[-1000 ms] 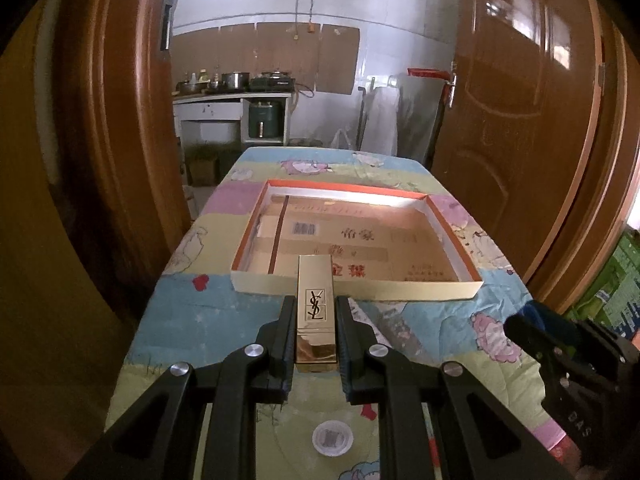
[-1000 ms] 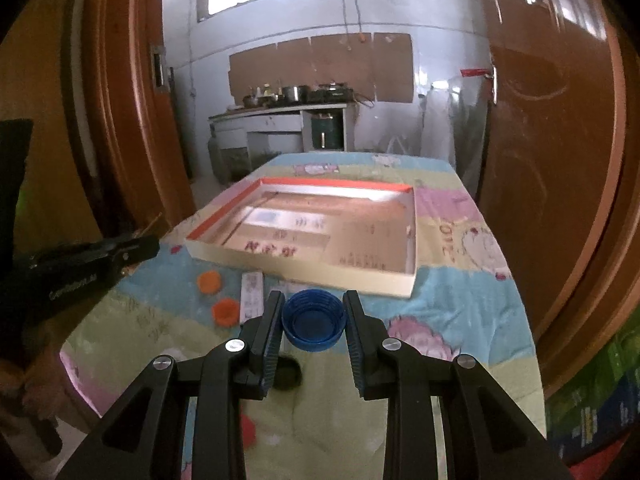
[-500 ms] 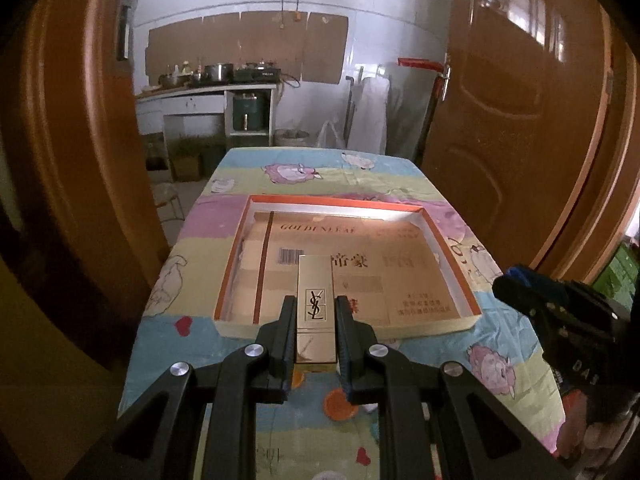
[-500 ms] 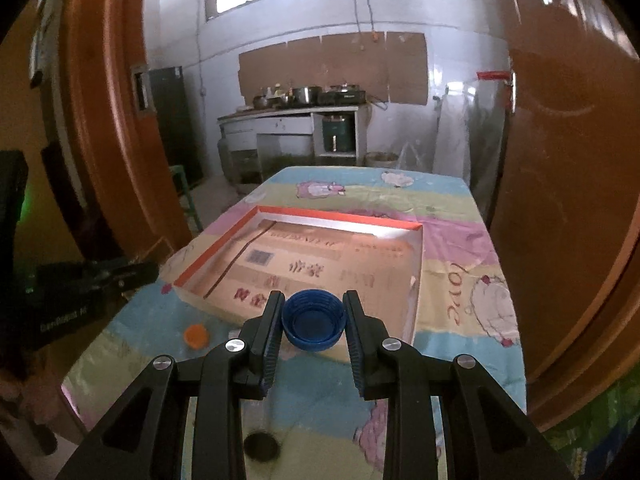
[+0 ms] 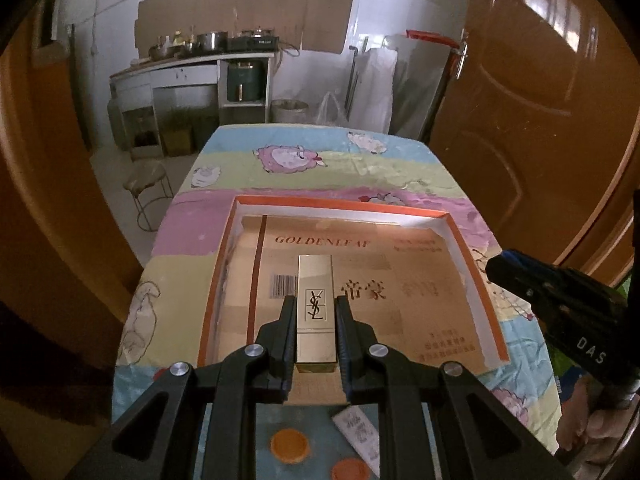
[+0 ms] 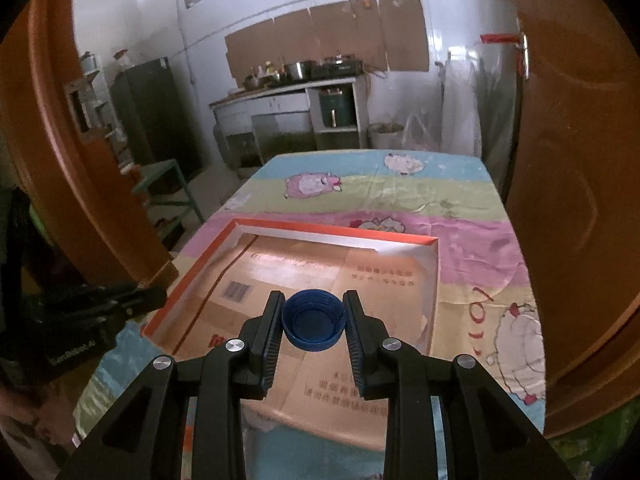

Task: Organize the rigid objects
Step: 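Carry the lipstick and blue cap into the box tray and release both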

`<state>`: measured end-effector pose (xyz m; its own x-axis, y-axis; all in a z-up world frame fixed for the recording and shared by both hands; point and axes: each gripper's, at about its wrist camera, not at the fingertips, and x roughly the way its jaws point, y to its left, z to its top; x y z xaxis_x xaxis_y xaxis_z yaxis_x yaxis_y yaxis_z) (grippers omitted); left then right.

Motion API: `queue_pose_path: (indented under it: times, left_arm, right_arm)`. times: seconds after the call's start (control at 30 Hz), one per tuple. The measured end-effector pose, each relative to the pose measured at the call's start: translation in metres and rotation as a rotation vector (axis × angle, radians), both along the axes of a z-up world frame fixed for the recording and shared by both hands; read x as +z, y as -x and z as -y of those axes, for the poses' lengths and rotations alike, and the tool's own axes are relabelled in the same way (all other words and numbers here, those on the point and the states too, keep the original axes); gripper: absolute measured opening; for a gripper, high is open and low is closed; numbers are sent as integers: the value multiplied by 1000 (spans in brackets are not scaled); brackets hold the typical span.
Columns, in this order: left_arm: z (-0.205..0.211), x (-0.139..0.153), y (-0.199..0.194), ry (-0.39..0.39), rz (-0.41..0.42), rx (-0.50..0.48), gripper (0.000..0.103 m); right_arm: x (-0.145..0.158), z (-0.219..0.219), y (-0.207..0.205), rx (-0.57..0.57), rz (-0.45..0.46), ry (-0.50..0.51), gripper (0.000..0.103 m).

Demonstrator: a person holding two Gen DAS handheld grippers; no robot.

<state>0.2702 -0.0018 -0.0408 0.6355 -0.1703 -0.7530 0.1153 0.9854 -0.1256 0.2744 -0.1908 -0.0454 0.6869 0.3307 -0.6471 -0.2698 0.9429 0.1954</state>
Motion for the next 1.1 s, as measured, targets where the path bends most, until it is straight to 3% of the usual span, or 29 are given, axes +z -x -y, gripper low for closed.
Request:
queue_pose_path:
  times: [0.53, 1.1]
  left_arm:
    - [2, -46, -63, 2, -139, -16, 18]
    - [6, -83, -79, -20, -177, -16, 18]
  right_arm:
    - [-50, -13, -80, -18, -163, 20, 30]
    - [-82, -17, -96, -27, -220, 64, 30]
